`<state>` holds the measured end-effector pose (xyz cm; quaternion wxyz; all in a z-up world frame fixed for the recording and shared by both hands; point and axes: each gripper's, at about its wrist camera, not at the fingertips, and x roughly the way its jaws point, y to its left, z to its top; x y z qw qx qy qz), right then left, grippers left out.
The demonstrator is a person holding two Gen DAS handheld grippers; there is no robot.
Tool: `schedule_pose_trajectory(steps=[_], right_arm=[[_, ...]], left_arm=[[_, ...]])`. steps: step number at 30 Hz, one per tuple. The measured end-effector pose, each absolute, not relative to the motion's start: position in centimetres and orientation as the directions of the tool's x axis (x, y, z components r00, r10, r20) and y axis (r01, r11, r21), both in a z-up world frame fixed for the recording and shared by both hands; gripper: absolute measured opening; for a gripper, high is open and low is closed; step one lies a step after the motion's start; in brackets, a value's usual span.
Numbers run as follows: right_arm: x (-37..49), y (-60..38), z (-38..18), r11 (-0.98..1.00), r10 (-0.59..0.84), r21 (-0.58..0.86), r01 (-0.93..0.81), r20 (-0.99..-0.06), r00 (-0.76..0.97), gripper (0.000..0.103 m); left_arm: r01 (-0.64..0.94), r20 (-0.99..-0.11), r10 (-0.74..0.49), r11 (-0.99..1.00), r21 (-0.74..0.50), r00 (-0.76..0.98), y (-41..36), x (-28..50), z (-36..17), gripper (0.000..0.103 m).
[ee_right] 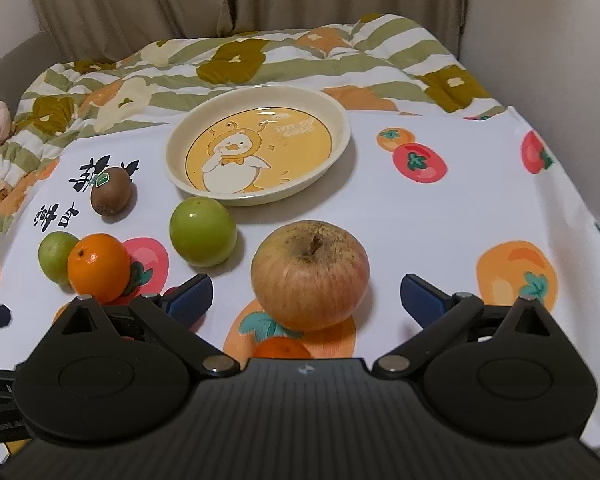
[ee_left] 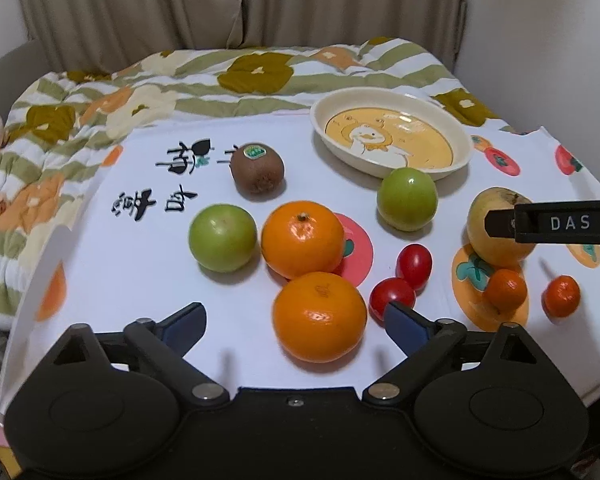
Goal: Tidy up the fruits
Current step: 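Grasp the orange with the left tool while the right tool grasps the red apple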
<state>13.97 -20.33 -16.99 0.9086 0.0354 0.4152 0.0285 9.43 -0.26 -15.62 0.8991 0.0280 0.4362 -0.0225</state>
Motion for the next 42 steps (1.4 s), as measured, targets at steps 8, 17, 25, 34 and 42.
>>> schedule_pose_trajectory(steps=[8, 17, 25, 34, 42], right_arm=[[15.8, -21.1, -17.9, 0.988, 0.151, 0.098, -0.117, -0.757, 0.635, 0.103], [16.5, -21.3, -18.6, 0.978, 0.186, 0.087, -0.191, -0.776, 0.603, 0.103], [16.8, -21.6, -18.8, 0.972, 0.203, 0.088, -0.217, -0.781, 0.591, 0.103], [17.6, -21.3, -19.2, 0.968, 0.217, 0.1, -0.23, -0.789, 0.574, 0.092], [17.8, -21.4, -18.8, 0.963, 0.24, 0.118, -0.244, -0.79, 0.564, 0.091]], left_arm=[[-0.039, -0.797, 0.063, 0.998, 0.049, 0.6, -1.2, 10.3, -17.0, 0.087], [-0.08, -0.804, 0.078, 0.996, 0.038, 0.589, -2.0, 10.7, -18.2, 0.071], [-0.086, -0.801, 0.091, 0.995, 0.05, 0.591, -2.5, 10.8, -18.7, 0.064], [-0.097, -0.795, 0.113, 0.993, 0.068, 0.596, -2.7, 10.5, -18.8, 0.064], [-0.103, -0.78, 0.128, 0.991, 0.081, 0.613, -2.6, 10.1, -17.7, 0.063]])
